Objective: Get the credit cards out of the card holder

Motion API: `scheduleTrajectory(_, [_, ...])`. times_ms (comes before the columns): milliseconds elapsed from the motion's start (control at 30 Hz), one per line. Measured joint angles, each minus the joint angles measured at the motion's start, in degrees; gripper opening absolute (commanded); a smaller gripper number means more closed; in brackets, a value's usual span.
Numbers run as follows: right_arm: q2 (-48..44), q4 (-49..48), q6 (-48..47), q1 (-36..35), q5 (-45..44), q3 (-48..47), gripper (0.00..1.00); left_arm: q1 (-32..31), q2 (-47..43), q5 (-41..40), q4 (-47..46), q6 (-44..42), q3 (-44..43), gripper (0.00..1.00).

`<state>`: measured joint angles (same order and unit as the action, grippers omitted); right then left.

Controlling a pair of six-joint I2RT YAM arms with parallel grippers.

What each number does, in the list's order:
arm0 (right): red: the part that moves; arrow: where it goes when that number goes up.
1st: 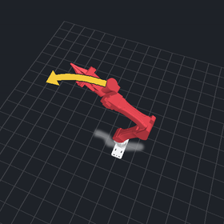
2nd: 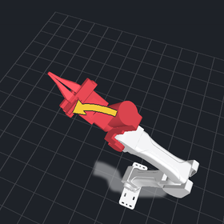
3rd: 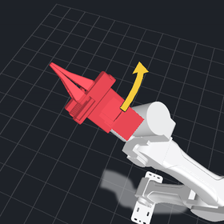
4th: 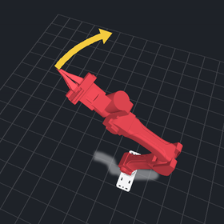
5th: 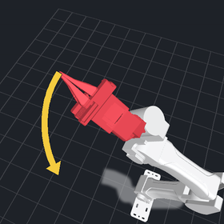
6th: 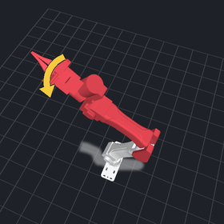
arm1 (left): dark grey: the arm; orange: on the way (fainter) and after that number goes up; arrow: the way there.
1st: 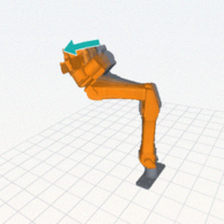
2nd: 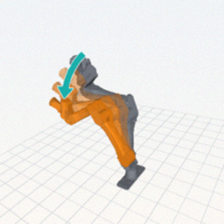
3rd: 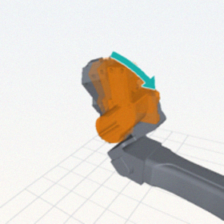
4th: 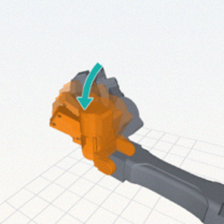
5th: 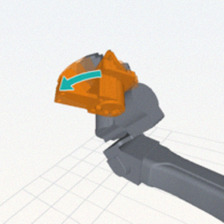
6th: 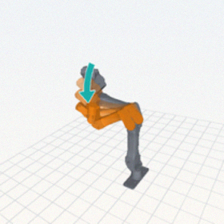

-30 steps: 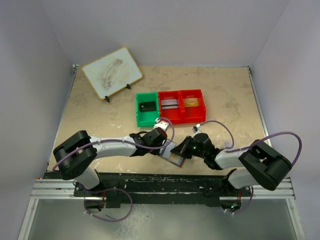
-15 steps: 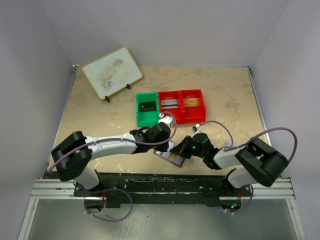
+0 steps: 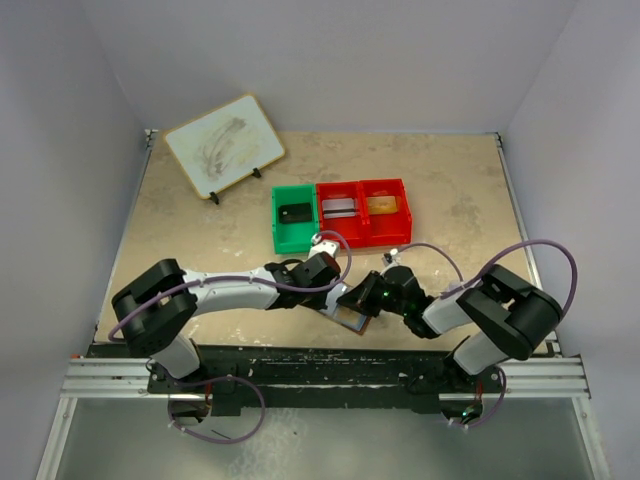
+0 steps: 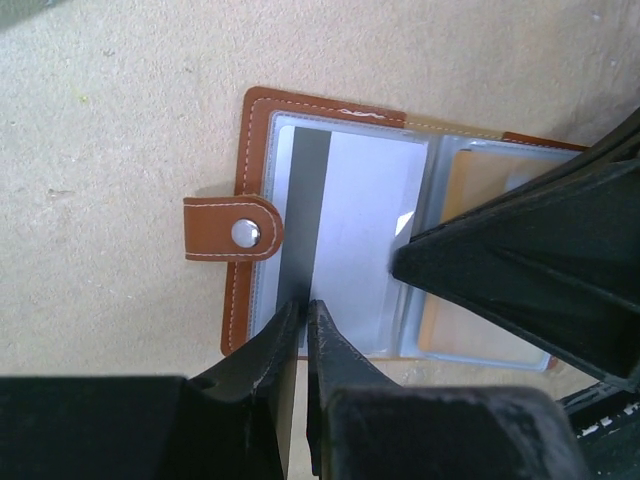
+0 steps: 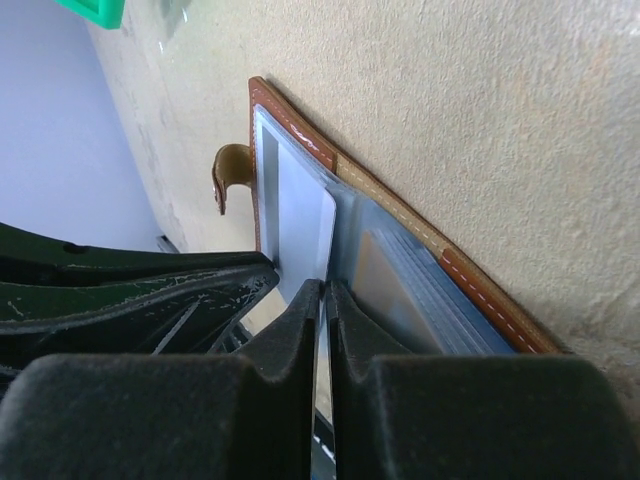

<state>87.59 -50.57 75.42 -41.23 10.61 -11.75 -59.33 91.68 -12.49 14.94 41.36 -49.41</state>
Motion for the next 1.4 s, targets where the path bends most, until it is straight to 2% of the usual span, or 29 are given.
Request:
scheduleTrajectory(133, [0.3, -0.4, 0.2, 0.0, 0.1, 0.2, 0.0, 0.0, 0.3, -0.8, 0.7, 0.0, 0.0, 0.04])
scheduleTrajectory(333, [-2.6, 1.1, 0.2, 0.0, -0.1, 1.6, 0.0, 0.0, 0.4, -1.3, 0.7, 0.0, 0.0, 0.04])
scheduleTrajectory(900, [-16.3, 15.6, 0.8, 0.0, -2.1, 3.4, 0.0, 0.0, 1.4, -1.4, -0.5, 0.0, 0.2, 0.02])
scheduleTrajectory(1233, [-18.1, 15.6, 2.3, 0.0, -2.6, 5.0, 0.0, 0.0, 0.9, -1.4, 0.0, -0.3, 0.0, 0.19])
scheduleTrajectory(1400, [-16.1, 14.8, 2.4, 0.0, -2.6, 4.2, 0.0, -0.1, -0.2, -0.9, 0.6, -0.7, -2.3, 0.21])
